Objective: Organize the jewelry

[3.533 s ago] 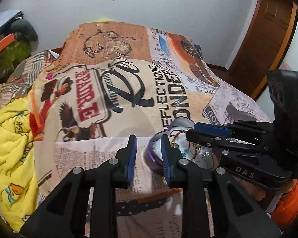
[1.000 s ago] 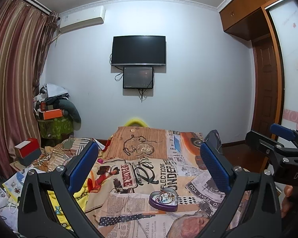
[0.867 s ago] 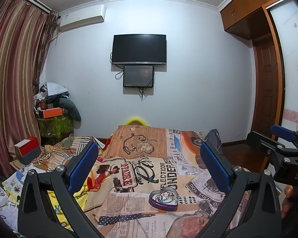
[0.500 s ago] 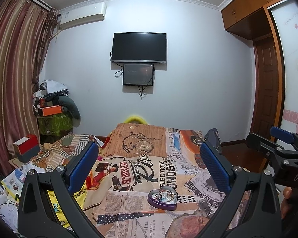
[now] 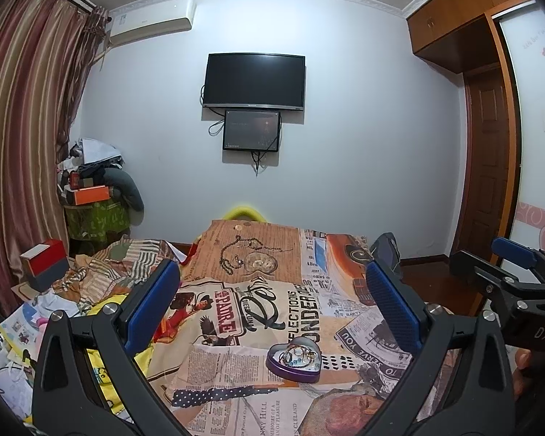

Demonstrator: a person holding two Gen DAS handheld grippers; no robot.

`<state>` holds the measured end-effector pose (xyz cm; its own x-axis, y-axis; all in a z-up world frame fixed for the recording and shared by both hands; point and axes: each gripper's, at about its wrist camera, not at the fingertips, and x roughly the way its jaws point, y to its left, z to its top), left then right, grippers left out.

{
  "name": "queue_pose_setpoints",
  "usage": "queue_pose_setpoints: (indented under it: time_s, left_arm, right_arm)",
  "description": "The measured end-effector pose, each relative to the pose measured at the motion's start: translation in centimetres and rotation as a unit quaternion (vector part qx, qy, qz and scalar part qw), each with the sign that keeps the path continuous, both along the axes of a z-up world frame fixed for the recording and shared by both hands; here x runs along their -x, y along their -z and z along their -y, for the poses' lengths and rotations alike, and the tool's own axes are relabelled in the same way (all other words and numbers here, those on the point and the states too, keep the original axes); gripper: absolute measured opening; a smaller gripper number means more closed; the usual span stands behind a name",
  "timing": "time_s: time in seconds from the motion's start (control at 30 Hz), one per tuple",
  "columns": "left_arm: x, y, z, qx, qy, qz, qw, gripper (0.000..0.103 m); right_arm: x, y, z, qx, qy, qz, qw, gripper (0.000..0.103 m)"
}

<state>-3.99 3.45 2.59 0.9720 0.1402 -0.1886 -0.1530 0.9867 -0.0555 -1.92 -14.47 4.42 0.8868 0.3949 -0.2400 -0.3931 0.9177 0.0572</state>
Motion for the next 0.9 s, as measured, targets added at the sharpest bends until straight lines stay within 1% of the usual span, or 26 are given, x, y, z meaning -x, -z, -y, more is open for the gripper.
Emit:
queue_pose_setpoints:
  time_s: [0.43,0.9]
  left_arm:
    - [-0.49,0.33,-0.33,0.002,0.005,-0.009,0.9999,0.103]
    - [-0.60,0.53,0.07,-0.005,0.024,-0.014,0.9996,0.103]
  right_arm:
    - [-0.24,0.00,0.05,-0.001,0.001,-0.002,1.000,0.103]
    - [-0.48,0.23,0.18,-0.004,0.005,-0.008,1.000,0.103]
